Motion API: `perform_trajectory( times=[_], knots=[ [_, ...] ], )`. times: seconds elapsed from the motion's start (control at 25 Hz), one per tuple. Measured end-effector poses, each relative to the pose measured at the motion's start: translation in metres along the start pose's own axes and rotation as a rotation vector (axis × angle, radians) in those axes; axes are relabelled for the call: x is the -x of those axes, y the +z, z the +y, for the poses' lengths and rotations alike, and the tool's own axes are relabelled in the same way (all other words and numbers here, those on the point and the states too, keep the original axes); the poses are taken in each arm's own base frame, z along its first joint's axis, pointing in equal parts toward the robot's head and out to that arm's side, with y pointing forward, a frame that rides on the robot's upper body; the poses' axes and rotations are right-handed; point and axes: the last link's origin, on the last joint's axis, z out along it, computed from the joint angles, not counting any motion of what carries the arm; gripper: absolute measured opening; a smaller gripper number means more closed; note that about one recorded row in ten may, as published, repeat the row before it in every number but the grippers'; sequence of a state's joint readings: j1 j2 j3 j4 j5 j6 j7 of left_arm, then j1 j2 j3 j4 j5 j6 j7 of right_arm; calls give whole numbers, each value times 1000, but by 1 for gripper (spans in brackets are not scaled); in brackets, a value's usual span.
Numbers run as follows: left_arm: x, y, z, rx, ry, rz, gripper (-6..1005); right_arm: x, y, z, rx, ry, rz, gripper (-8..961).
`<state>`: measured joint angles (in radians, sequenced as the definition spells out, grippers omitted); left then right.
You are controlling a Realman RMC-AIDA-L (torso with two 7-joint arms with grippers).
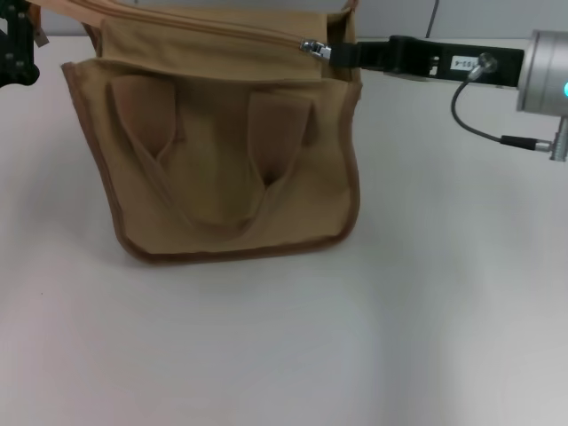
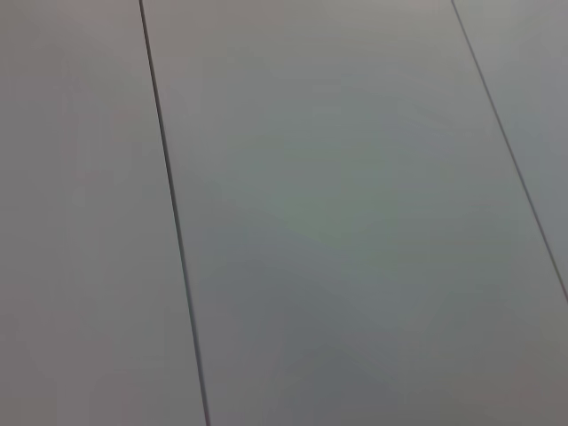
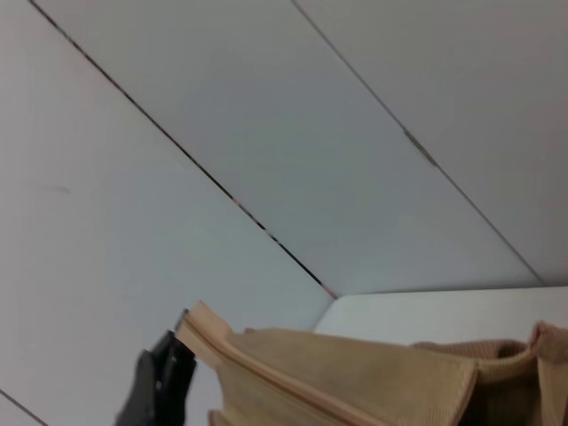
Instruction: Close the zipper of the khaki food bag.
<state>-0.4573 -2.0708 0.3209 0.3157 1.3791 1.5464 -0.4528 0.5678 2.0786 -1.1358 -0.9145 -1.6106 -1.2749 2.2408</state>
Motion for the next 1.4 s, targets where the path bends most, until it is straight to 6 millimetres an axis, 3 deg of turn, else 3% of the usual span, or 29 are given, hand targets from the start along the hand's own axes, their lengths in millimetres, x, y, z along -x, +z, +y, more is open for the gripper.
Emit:
perform_trajectory(
  times=[0.32, 0.44, 0.52, 0.68, 0.92, 1.0, 1.08, 1.4],
  knots=[
    [1, 0, 2, -5, -12, 2, 71, -9, -24, -11, 89, -27, -131, 37],
    [1, 0, 2, -8, -14, 2, 72, -13, -31, -13, 101, -55, -150, 159],
    [3, 0, 4, -10, -24, -1, 72, -27, -47, -10, 163, -183, -192, 240],
    [4, 0, 4, -17, -30, -6, 73, -46, -60, -3, 236, -305, -205, 486],
    [7, -1, 3, -30, -42, -23, 74, -88, -80, 2, 302, -530, -174, 621],
    [7, -1, 3, -31, -44, -24, 74, -95, -80, 1, 300, -565, -145, 666],
    [8, -5, 2, -36, -46, -31, 74, -122, -75, -2, 311, -660, -22, 711],
    [10, -10, 3, -38, -64, -43, 76, -137, -71, -6, 308, -681, 33, 770]
  ],
)
